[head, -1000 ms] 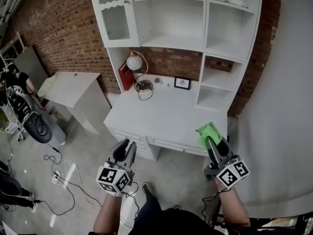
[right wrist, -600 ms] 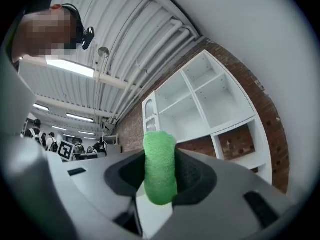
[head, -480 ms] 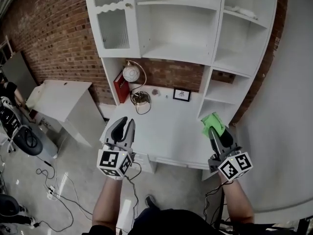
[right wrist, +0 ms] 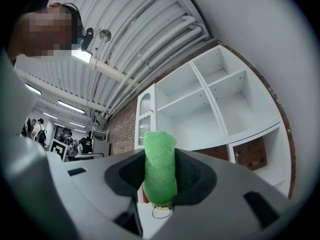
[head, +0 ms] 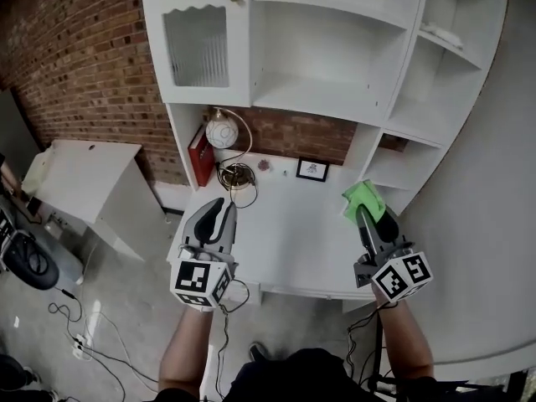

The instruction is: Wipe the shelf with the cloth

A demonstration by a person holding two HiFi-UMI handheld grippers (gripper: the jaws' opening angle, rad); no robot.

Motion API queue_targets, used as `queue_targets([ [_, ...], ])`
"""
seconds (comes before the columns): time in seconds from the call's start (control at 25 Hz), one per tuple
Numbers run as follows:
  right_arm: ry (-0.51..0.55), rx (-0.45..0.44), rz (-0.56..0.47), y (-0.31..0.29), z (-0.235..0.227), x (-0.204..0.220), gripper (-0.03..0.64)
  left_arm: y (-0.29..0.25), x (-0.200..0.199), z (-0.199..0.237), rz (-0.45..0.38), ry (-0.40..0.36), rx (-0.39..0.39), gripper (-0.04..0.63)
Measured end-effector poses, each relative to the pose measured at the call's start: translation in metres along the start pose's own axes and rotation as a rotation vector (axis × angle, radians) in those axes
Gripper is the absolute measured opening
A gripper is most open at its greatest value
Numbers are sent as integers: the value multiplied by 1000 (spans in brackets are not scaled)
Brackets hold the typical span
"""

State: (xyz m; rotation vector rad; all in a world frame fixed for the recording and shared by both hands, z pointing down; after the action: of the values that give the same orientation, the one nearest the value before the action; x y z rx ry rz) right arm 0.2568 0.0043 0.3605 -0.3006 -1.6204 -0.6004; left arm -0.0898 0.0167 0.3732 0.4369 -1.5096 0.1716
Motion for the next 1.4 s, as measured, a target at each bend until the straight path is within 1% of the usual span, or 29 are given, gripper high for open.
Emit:
queue_targets([
  [0.16,-12,-21,8,-40,-1,7,138,-10,5,30,4,10,-30,75],
  [0.32,-26,-69,5,-79,-6,19,138,-23,10,48,10,14,-65,75],
  [0.52,-75,-147,-27,-122,-27,31,138,-57,2,51,12,-21,-93,75],
  [0.72,-88,-214,-56,-153,-61,24,138,-103,-8,40,8,-50,-100,74],
  [0.88,-111,-233,-46,-176,-88,20,138,-132,0,31,25,-44,-80,74],
  [1.0,-123,-237,-44,-190,-101,14,137,-153,6,36,26,-35,-56,74],
  [1.2,-74,-187,-72,-215,-111,-14,137,-185,3,54,-11,-10,5,74],
  [1.4,1,-141,-101,-263,-102,-56,137,-202,-11,86,-27,-4,60,74],
])
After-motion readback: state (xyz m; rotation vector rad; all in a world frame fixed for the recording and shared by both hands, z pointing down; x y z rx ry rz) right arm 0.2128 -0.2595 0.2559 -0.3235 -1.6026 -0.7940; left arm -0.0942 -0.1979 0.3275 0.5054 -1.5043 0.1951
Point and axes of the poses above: the fingertips, and each gripper's own axes: y backward along the fingers, z to its left, x out of its underside, the point moved 8 cm from there along y, backward along the fingers, and after that the axes turned 3 degrees about y, right-handed, at the moved point
